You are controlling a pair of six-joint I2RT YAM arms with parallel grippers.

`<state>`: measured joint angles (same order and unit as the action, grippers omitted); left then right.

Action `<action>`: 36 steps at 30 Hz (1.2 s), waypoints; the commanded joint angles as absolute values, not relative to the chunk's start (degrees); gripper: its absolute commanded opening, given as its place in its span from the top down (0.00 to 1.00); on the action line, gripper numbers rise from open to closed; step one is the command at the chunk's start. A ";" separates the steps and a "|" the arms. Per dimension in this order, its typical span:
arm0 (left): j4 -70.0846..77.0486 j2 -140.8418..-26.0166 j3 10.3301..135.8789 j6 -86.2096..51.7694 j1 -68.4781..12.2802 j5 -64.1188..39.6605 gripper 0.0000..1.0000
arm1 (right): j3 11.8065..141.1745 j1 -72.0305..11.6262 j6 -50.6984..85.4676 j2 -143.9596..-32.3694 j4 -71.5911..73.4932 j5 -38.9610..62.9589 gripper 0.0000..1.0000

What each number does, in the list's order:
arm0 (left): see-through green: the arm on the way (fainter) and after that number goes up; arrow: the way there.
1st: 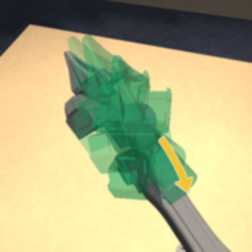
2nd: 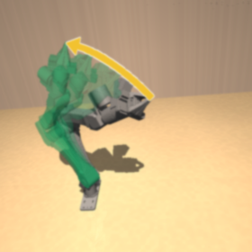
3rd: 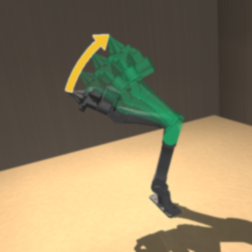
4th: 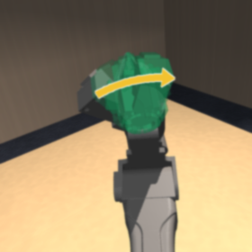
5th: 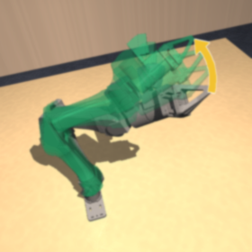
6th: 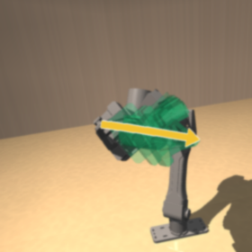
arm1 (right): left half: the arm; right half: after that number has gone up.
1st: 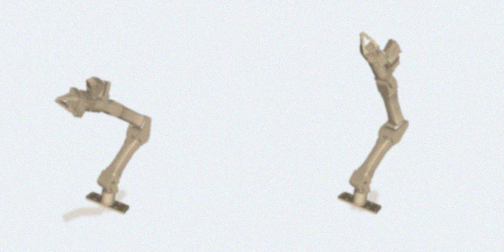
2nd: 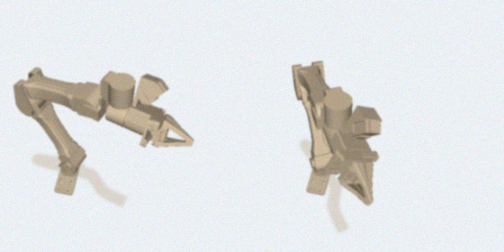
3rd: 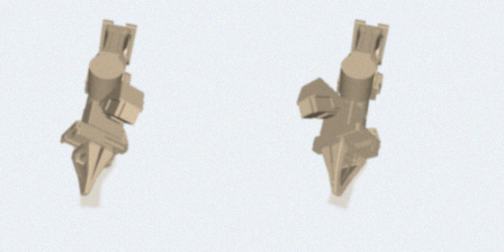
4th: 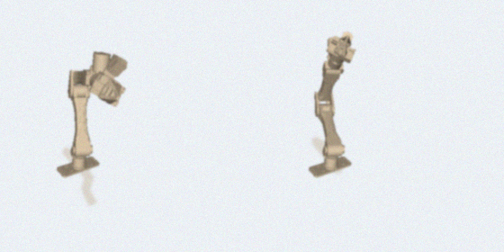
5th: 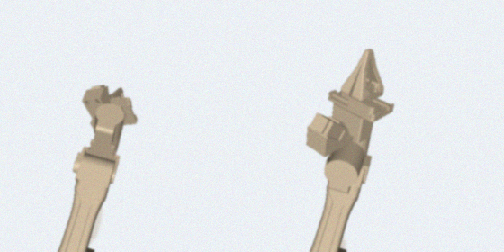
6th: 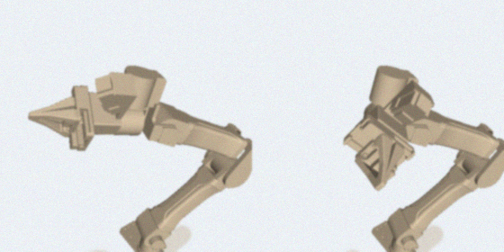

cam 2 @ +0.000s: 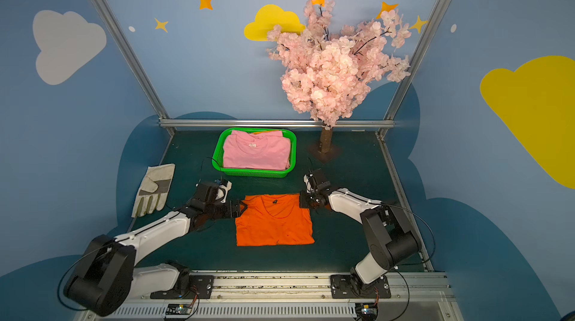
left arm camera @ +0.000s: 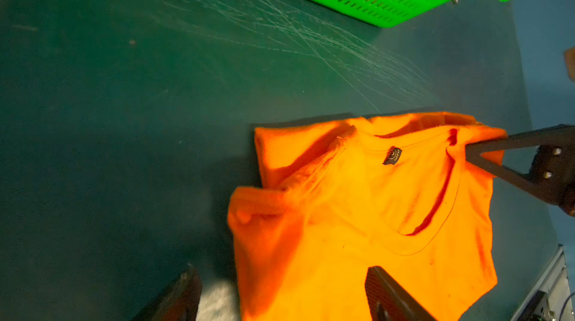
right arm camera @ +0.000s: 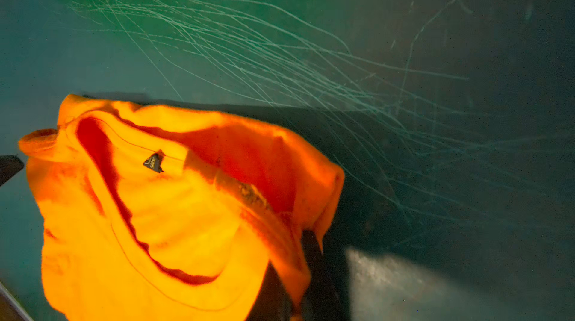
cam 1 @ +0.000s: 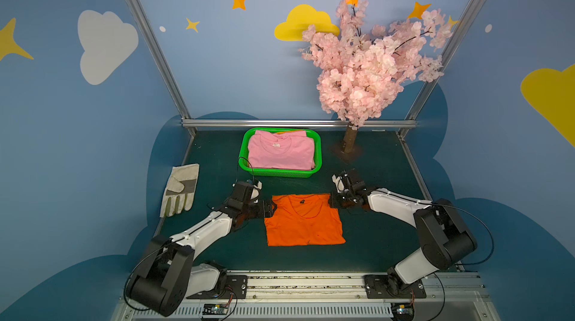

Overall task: Put the folded t-shirts into the basket
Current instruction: Adjust the T-shirt at the center of the board, then pick up the T-shirt from the center of the board.

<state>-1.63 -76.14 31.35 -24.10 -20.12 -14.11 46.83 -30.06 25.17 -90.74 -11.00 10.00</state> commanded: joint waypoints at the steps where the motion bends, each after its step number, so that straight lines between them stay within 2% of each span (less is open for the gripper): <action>1: 1.44 -81.75 34.10 -20.30 -19.86 -19.18 0.14 | 47.73 -29.88 24.48 -90.97 -12.24 10.90 1.00; 11: 4.46 -92.13 36.82 -18.80 -22.80 -19.01 0.21 | 47.64 -29.88 24.95 -91.60 -11.42 11.87 1.00; 15: 5.44 -94.16 36.53 -19.01 -23.90 -19.60 0.28 | 47.51 -30.00 25.59 -92.23 -10.23 13.05 1.00; 20: 7.60 -94.96 35.99 -19.80 -24.18 -18.28 0.44 | 47.63 -30.10 25.58 -92.71 -9.97 13.12 1.00; 25: 10.28 -94.06 34.27 -21.47 -24.24 -17.85 0.71 | 47.64 -30.00 25.58 -92.36 -9.46 12.42 1.00; 29: 11.03 -90.48 32.31 -22.91 -24.21 -16.93 0.96 | 47.01 -29.97 25.08 -90.68 -8.54 11.69 1.00; 36: 15.42 -79.20 25.91 -25.80 -24.04 -15.56 0.97 | 43.32 -30.06 24.13 -84.67 -4.91 12.21 1.00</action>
